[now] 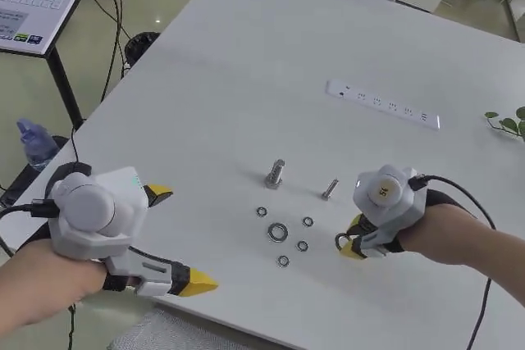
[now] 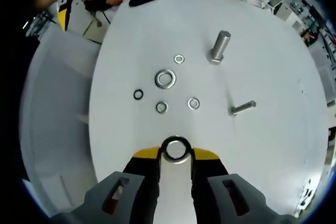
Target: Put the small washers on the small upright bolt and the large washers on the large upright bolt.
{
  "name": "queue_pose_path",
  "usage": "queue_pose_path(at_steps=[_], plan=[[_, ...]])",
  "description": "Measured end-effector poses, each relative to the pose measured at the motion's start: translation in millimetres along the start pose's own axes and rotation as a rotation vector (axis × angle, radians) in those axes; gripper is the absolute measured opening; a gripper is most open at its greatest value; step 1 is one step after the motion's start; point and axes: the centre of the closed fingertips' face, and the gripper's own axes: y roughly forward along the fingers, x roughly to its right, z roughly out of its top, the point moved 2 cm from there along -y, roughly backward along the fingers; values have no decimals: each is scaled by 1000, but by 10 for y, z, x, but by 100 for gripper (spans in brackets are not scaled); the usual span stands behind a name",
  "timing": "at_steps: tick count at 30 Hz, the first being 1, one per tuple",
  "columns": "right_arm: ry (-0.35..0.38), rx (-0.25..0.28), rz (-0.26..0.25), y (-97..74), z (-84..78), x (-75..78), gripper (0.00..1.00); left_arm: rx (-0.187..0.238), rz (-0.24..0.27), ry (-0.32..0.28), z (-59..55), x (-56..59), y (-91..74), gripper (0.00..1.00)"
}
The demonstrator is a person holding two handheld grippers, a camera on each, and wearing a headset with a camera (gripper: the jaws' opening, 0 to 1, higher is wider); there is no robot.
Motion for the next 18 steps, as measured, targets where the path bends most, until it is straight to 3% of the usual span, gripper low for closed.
queue_pose_path(at_steps=[18], plan=[[-55,6,-8,-237,265,221,21,-27,2,-26,-28,10,1,91]])
